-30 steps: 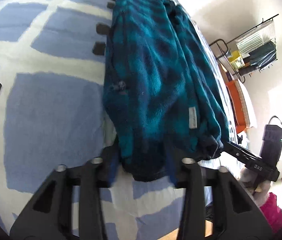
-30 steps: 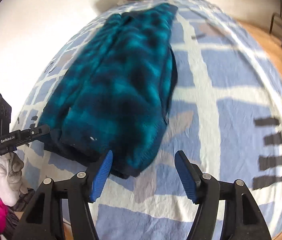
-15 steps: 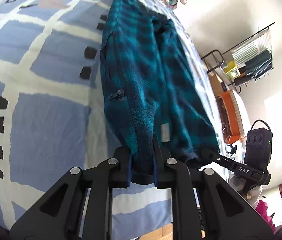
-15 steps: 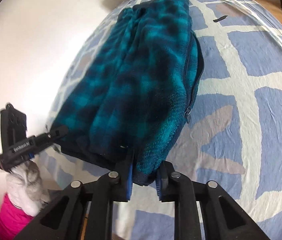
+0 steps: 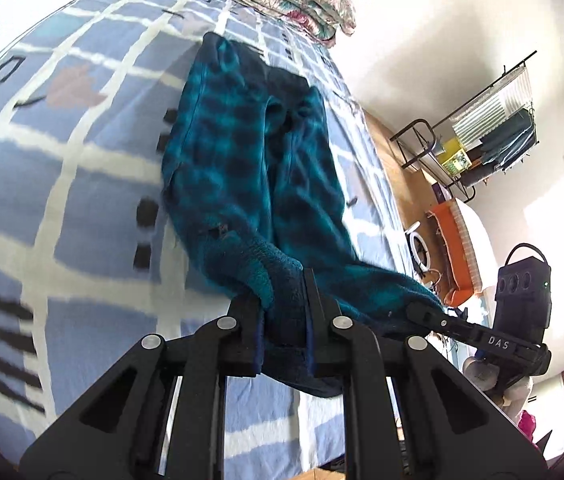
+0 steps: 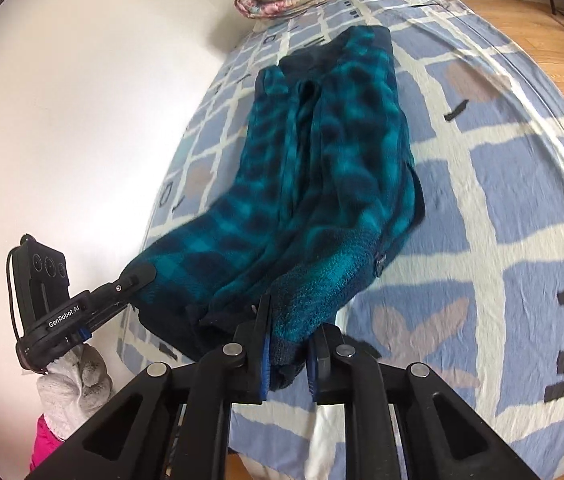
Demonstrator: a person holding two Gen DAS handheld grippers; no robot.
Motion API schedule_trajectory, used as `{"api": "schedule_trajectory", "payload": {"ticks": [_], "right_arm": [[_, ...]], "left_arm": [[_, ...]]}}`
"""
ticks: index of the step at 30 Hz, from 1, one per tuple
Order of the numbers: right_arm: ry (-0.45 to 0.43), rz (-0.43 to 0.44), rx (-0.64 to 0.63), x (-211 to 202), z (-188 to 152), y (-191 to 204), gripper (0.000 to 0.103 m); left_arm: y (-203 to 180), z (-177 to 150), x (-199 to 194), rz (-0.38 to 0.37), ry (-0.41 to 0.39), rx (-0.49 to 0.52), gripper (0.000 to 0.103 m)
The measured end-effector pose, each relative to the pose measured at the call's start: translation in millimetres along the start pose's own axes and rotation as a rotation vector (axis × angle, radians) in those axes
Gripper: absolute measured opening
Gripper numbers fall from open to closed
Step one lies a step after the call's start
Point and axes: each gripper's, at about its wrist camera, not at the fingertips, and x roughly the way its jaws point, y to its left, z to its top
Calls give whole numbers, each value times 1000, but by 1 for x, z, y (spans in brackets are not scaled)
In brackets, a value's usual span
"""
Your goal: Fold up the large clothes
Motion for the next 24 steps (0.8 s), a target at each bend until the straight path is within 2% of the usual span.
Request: {"api": "schedule_trajectory", "payload": {"ticks": [5, 13, 18, 24], "right_arm": [[-28, -3, 9, 12, 61, 2, 12], [-32, -32, 82, 56, 148, -27, 12], [-14, -71, 133, 96, 190, -53, 12], [35, -93, 158, 140, 212, -75, 12]], "left_arm": [[-1, 51, 15, 3, -25, -8, 13], [17, 128, 79, 43, -10, -34, 13], [37, 155, 124, 61, 14, -55, 13], [64, 164, 166, 69, 57, -82, 13]]}}
